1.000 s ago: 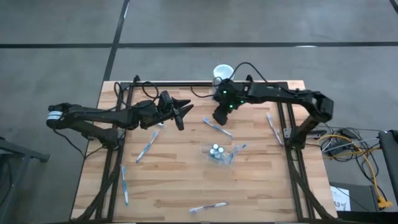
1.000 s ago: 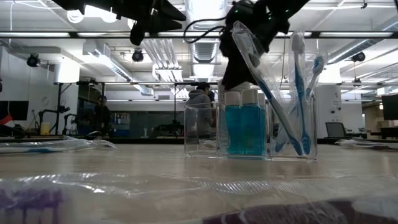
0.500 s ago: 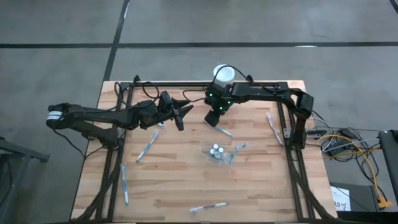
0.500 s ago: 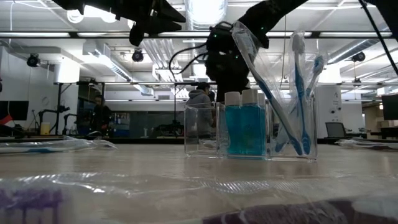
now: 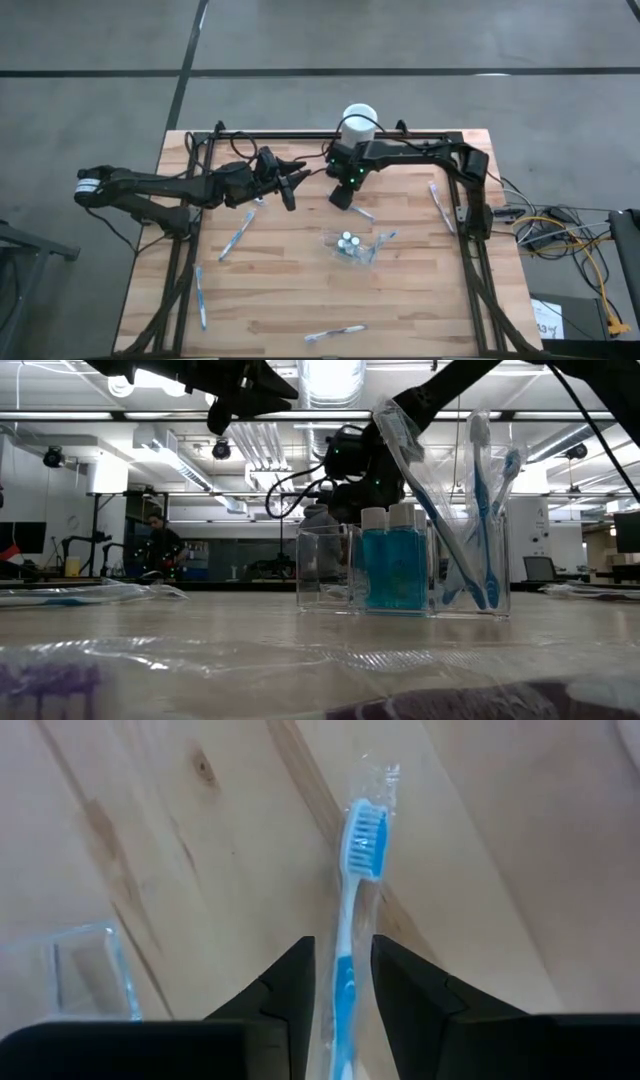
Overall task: Pick & Place toothbrushing station
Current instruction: Put the blue toothbrush into the transparent organizer
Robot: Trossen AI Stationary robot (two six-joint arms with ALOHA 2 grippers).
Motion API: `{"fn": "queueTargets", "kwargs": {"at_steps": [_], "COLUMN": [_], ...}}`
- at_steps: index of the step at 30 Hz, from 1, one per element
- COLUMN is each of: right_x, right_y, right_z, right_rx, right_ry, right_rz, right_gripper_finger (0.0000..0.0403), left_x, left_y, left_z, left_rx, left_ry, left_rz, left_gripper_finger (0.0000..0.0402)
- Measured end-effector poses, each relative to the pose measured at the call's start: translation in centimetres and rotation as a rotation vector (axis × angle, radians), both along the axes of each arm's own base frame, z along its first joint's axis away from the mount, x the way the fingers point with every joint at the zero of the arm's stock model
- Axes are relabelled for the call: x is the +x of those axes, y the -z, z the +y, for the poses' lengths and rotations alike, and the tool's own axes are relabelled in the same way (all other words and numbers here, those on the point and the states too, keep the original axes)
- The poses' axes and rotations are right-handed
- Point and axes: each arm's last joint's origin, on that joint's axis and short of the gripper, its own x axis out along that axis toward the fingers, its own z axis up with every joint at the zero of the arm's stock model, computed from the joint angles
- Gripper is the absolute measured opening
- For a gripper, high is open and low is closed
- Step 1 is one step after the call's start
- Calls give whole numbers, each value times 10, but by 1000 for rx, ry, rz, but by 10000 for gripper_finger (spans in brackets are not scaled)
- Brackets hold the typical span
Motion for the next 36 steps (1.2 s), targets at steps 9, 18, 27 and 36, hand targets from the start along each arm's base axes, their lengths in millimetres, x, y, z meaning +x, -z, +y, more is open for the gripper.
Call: {"fn": "queueTargets", "kwargs": {"at_steps": [9,18,27,36], "right_x": [3,2,0,-5], "right_y": [6,4,-22,-32], "right_z": [-2,-1,1,11], "right_rx": [-12,-10,-43,-44], "right_ry": [-19,-22,-20,-45], "right_rz": [-13,-13,-103,-205], "right_gripper_finger": [93,100,89,89], "left_x": [0,0,0,0], "left_y": [0,2,2,3], "left_z": [0,0,0,0], "left_rx": [23,49,48,40], "left_ry": [1,3,2,3], "left_rz": [14,46,47,52], "left_gripper_finger": [129,129,129,129]}}
